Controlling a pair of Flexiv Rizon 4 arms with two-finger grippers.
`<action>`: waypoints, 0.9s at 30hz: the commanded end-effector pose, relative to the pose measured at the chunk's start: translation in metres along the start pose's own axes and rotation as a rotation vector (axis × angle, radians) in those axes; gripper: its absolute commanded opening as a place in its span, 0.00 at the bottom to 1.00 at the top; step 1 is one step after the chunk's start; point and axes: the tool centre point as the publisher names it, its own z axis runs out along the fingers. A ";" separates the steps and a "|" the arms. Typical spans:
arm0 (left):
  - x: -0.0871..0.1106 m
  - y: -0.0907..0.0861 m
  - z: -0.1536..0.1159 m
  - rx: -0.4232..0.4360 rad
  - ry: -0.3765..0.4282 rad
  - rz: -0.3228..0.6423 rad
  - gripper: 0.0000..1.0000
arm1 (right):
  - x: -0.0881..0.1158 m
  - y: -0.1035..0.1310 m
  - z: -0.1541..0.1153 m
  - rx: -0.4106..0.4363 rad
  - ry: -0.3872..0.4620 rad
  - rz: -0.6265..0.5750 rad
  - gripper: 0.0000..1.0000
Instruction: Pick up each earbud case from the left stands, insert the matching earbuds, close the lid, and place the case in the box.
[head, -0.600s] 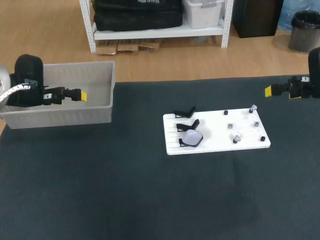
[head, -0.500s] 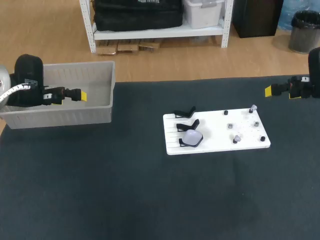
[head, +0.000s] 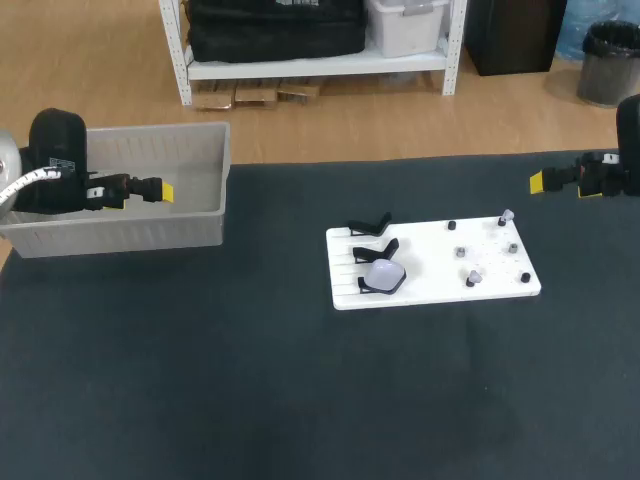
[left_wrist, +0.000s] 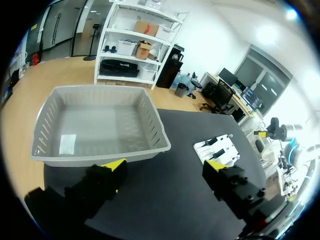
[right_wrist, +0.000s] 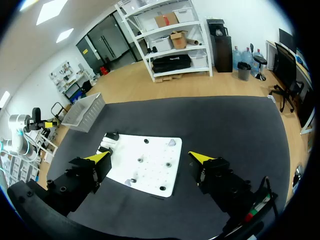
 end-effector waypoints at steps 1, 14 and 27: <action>-0.004 -0.002 0.000 -0.007 -0.006 0.070 1.00 | 0.000 -0.001 0.000 -0.004 0.001 -0.001 1.00; 0.018 -0.065 -0.013 0.470 -0.050 0.893 1.00 | 0.000 -0.001 0.000 -0.004 0.001 -0.001 1.00; 0.022 -0.074 -0.010 0.442 0.001 0.951 1.00 | 0.000 -0.001 0.000 -0.004 0.001 -0.001 1.00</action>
